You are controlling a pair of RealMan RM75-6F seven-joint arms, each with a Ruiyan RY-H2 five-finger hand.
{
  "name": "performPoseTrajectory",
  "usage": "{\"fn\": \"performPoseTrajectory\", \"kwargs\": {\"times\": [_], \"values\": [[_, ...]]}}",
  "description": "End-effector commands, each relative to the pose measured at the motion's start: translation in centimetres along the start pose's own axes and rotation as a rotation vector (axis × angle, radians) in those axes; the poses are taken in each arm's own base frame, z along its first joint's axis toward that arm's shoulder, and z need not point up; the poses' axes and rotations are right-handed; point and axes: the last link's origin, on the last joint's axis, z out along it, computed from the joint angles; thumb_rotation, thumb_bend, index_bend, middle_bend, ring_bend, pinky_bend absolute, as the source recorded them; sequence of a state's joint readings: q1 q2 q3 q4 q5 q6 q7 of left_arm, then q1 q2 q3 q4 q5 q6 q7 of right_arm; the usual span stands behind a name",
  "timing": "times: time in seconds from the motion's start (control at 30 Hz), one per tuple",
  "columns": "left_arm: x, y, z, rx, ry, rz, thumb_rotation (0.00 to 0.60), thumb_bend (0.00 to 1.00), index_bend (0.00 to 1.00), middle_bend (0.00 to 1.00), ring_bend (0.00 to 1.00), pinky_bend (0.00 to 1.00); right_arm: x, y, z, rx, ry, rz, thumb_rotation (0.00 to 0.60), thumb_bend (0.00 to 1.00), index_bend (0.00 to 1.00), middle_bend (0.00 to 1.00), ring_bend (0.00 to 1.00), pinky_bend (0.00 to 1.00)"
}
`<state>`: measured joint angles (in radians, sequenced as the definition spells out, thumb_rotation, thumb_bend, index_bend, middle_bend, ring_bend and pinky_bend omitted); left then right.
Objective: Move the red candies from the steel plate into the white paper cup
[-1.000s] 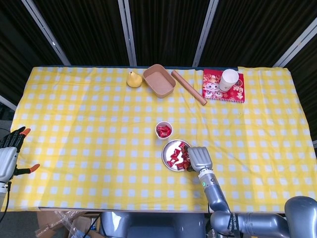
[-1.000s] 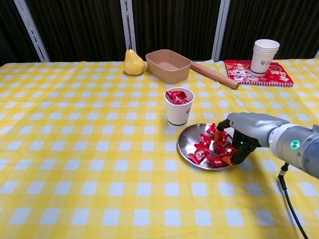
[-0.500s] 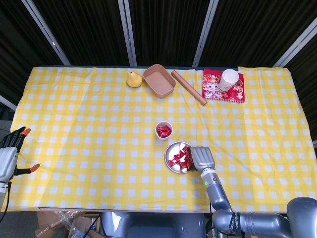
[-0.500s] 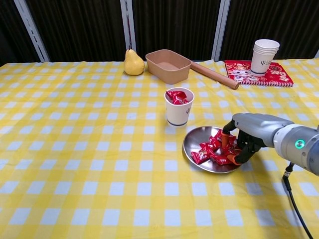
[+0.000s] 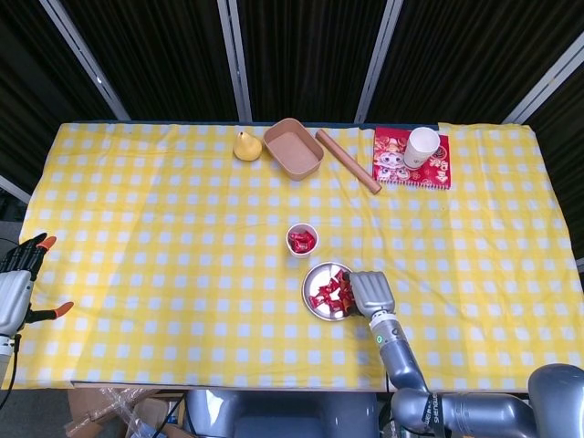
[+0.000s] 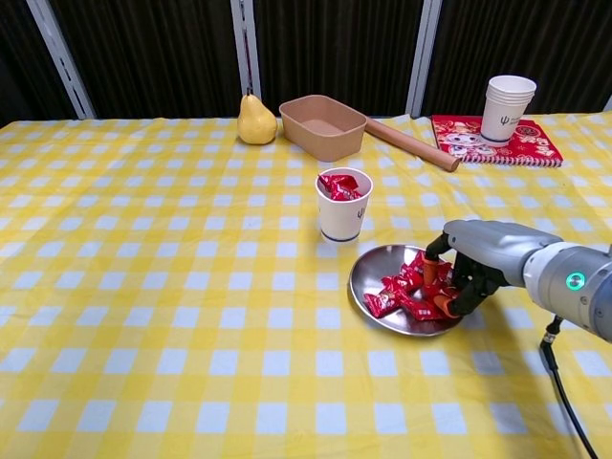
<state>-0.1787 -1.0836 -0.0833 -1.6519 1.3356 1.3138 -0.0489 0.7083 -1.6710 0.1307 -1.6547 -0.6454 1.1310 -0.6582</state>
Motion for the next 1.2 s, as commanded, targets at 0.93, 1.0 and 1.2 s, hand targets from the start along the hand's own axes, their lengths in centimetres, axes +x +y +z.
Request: {"fn": "performPoseTrajectory", "kwargs": {"times": [0.93,1.0,1.2], "values": [[0.0,0.0,0.0,0.001,-0.001,-0.002,0.6,0.01,0.05,0.0,0.0,0.0,1.5,-2.1,-1.4,0.09,0.05,0.032,0.6,0.5,0.51,0.93,0.94,0.98],[0.0,0.0,0.0,0.001,-0.001,-0.001,0.6,0.01,0.05,0.0,0.0,0.0,1.4,-2.2,-1.5,0.094,0.046,0.033,0.6,0.5,0.51,0.93,0.94,0.98],[0.0,0.0,0.0,0.001,0.0,-0.002,0.6,0.01,0.05,0.0,0.0,0.0,2.0,-2.8,-1.5,0.109,0.064,0.038,0.6,0.5,0.51,0.93,0.94,0.98]]}}
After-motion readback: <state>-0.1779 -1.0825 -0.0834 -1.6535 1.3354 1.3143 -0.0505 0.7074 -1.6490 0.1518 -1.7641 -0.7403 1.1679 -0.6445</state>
